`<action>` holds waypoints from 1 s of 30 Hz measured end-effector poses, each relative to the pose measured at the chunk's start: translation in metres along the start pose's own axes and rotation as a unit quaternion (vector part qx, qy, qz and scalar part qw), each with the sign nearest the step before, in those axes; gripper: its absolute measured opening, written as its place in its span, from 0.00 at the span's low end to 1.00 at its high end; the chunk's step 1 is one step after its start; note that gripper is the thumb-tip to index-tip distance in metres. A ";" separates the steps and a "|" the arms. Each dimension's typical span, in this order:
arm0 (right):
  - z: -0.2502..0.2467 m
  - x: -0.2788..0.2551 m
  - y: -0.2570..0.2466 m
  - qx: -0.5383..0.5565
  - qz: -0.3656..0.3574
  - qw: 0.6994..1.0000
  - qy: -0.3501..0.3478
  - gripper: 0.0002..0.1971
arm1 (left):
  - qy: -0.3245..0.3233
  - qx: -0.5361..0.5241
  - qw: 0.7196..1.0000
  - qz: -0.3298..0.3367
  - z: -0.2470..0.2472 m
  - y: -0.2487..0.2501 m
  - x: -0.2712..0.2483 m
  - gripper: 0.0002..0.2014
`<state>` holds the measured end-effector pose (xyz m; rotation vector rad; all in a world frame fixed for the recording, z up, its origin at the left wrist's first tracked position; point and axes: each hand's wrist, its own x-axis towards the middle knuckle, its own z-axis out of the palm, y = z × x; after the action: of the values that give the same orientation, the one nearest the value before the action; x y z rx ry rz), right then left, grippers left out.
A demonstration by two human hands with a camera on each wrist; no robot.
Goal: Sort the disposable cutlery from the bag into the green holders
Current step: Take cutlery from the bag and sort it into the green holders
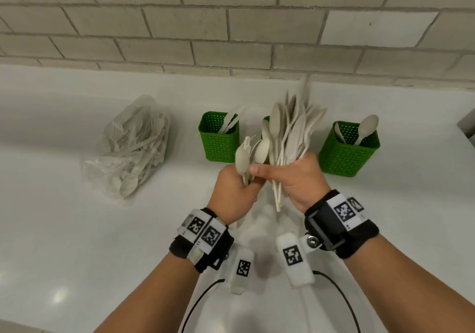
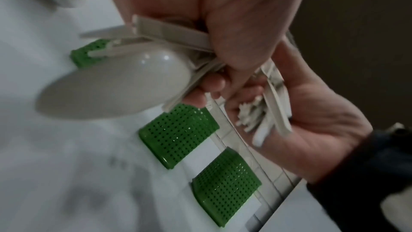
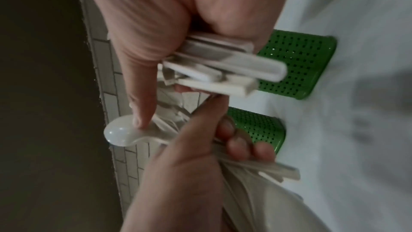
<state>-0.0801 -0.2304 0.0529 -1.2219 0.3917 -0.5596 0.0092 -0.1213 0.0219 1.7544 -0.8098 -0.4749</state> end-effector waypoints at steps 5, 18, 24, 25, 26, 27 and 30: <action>-0.002 0.001 0.003 -0.041 -0.003 0.998 0.040 0.17 | -0.063 0.010 0.998 0.001 -0.006 0.007 0.000 0.09; -0.001 -0.005 -0.006 0.014 0.064 0.998 -0.012 0.12 | -0.185 -0.134 0.971 -0.074 -0.016 0.014 -0.004 0.07; -0.001 0.004 -0.005 0.020 0.018 0.986 0.163 0.08 | -0.213 -0.175 0.956 -0.103 -0.024 0.013 -0.004 0.09; -0.004 0.009 -0.007 0.055 0.014 0.979 0.196 0.09 | -0.195 -0.197 0.955 -0.106 -0.024 0.011 -0.005 0.11; -0.007 0.013 -0.010 0.088 0.008 0.972 0.219 0.09 | -0.172 -0.213 0.956 -0.107 -0.024 0.008 -0.005 0.12; -0.011 0.016 -0.013 0.116 0.002 0.966 0.232 0.09 | -0.149 -0.223 0.958 -0.107 -0.024 0.006 -0.004 0.13; -0.018 0.016 -0.018 0.159 -0.006 0.960 0.230 0.10 | -0.100 -0.250 0.957 -0.106 -0.024 0.001 0.000 0.13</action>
<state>-0.0812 -0.2581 0.0650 -0.7782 0.6587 -0.8851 0.0253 -0.1050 0.0303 1.3350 -0.5741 -0.9292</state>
